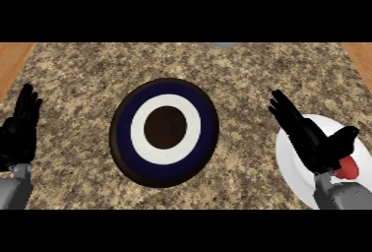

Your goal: Pick the bell pepper from the plate and place it in the plate

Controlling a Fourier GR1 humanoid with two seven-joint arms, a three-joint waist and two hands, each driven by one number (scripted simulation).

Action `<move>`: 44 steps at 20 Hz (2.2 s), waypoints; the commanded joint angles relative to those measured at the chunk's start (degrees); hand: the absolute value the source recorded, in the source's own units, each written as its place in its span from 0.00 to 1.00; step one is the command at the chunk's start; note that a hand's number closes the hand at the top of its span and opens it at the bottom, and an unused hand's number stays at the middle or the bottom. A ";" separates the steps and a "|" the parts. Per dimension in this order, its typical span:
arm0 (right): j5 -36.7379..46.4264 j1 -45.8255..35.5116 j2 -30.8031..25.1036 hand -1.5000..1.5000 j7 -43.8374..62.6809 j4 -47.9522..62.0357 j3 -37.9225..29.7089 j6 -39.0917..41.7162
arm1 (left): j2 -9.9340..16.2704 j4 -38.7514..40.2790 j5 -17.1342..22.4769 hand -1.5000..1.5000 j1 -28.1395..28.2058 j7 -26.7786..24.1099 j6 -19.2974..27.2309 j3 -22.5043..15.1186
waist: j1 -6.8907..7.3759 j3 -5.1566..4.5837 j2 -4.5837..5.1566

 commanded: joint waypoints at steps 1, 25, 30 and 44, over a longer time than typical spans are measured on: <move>-5.26 -0.33 0.37 0.00 -2.63 -0.37 -4.79 3.75 | 1.18 1.24 -2.38 0.50 1.13 -0.96 -1.41 -0.66 | -0.25 -1.45 -1.00; -0.04 38.70 -8.37 0.00 -41.98 -9.67 -38.41 20.45 | 4.22 -8.40 -8.28 0.50 13.25 -3.55 -6.19 -5.61 | -0.88 -1.46 -1.14; 5.75 36.02 -15.08 0.00 -32.14 -11.01 -39.84 17.38 | 2.85 -8.50 -9.54 0.50 14.39 -4.53 -6.38 -6.83 | 0.30 -1.54 -0.97; 21.83 25.55 -19.97 0.00 -14.82 -6.98 -29.33 21.12 | 1.95 -9.47 -10.51 0.50 14.47 -4.03 -8.71 -3.80 | 0.47 -1.48 -1.00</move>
